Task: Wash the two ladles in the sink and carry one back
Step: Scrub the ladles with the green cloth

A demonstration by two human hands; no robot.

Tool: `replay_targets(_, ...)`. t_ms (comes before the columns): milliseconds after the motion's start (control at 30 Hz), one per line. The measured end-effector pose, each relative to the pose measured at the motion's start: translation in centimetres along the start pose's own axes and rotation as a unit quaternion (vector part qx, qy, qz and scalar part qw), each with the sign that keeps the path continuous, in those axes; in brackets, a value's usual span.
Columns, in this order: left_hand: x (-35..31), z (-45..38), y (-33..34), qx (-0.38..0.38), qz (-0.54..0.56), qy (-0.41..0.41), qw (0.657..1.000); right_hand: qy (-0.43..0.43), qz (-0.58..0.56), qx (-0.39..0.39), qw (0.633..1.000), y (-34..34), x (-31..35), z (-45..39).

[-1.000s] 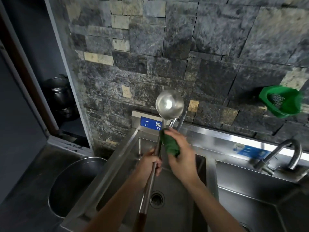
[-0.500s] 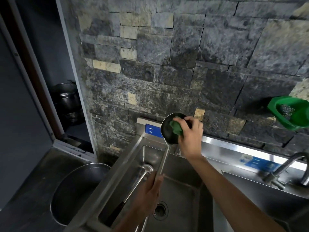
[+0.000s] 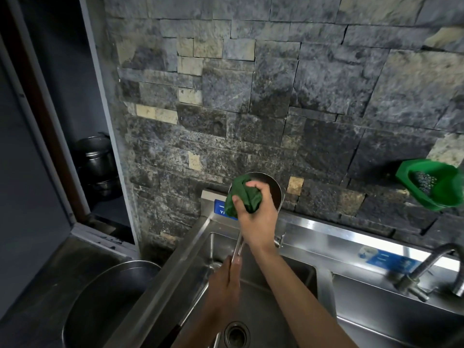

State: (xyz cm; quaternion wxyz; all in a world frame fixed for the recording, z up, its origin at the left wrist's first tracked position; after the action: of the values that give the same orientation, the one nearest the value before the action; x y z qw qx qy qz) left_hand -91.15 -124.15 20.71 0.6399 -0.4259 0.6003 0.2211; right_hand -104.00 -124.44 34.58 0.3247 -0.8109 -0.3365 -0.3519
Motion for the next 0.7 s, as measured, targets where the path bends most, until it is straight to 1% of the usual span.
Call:
replay_targets(67, -0.3, -0.1, -0.5, -0.006, -0.017, 0.017, 1.000, -0.078, 0.111, 0.077, 0.988, 0.8, 1.0, 0.1)
replay_targets(100, -0.3, 0.0, -0.4, 0.000, -0.029, 0.014, 0.999, -0.094, 0.186, 0.114, 0.971, 1.2, 0.9, 0.2)
replay_targets(133, 0.1, 0.1, -0.2, 0.002, -0.049, 0.005, 0.999, -0.103, 0.263, 0.132, 0.950, 1.2, 0.7, 0.1)
replay_targets(200, 0.8, 0.5, -0.4, -0.020, -0.097, 0.008, 0.995, -0.098, 0.387, 0.116, 0.909, -0.1, -0.2, -0.4)
replay_targets(233, 1.1, 0.5, -0.1, -0.021, -0.131, 0.009, 0.991, -0.089, 0.415, 0.088, 0.901, -1.3, -0.7, -0.6)
replay_targets(267, 1.4, 0.5, 0.3, -0.009, -0.162, 0.008, 0.987, -0.081, 0.415, 0.045, 0.905, -2.7, -0.9, -0.4)
replay_targets(300, 1.0, 0.5, 0.5, 0.001, -0.196, 0.032, 0.980, -0.067, 0.390, -0.016, 0.918, -4.2, -1.2, -0.1)
replay_targets(333, 0.8, 0.9, 0.7, 0.005, -0.176, 0.039, 0.984, -0.038, 0.335, -0.082, 0.938, -5.6, -1.5, 0.5)
replay_targets(400, 0.0, 1.5, 1.2, -0.038, -0.238, 0.121, 0.963, 0.019, 0.152, -0.187, 0.970, -6.8, -2.1, 1.7)
replay_targets(433, -0.8, 1.7, 1.3, -0.045, -0.243, 0.154, 0.957, 0.036, 0.035, -0.215, 0.975, -6.4, -2.5, 2.0)
replay_targets(467, -0.8, 1.6, 2.0, -0.030, -0.257, 0.172, 0.950, 0.043, -0.065, -0.212, 0.974, -5.5, -2.8, 2.1)
replay_targets(500, -1.1, 1.9, 2.4, -0.008, -0.260, 0.178, 0.949, 0.037, -0.117, -0.184, 0.975, -4.4, -2.7, 1.9)
replay_targets(533, -1.1, 1.8, 2.3, -0.014, -0.258, 0.164, 0.952, 0.015, -0.103, -0.128, 0.986, -3.4, -2.3, 1.6)
replay_targets(567, -1.3, 1.6, 1.1, -0.031, -0.248, 0.140, 0.958, -0.017, -0.036, -0.058, 0.998, -2.6, -1.9, 1.4)
replay_targets(600, -1.3, 1.0, 0.8, -0.016, -0.243, 0.111, 0.964, -0.042, 0.058, 0.009, 0.997, -2.1, -1.6, 1.3)
replay_targets(633, -1.1, 0.5, 0.8, 0.027, -0.250, 0.079, 0.965, -0.059, 0.173, 0.057, 0.982, -1.9, -1.8, 1.2)
replay_targets(667, -0.9, 0.6, 0.0, 0.028, -0.241, 0.064, 0.968, -0.070, 0.295, 0.084, 0.949, -1.9, -2.2, 1.1)
replay_targets(700, -0.8, 0.8, -0.8, 0.008, -0.223, 0.047, 0.974, -0.069, 0.384, 0.081, 0.917, -2.5, -2.7, 0.9)
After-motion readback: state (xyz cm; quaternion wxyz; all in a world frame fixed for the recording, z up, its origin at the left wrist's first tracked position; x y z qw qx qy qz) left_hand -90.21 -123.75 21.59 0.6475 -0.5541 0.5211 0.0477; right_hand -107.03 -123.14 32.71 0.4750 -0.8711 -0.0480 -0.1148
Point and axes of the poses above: each hand's wrist, its own z-axis away from the middle knuckle, its own y-axis out of the palm, x = y × z, the point moved 9 cm from there along -z, towards the middle knuckle, and after that the axes turned 14 degrees about x, right-handed, at the moved point
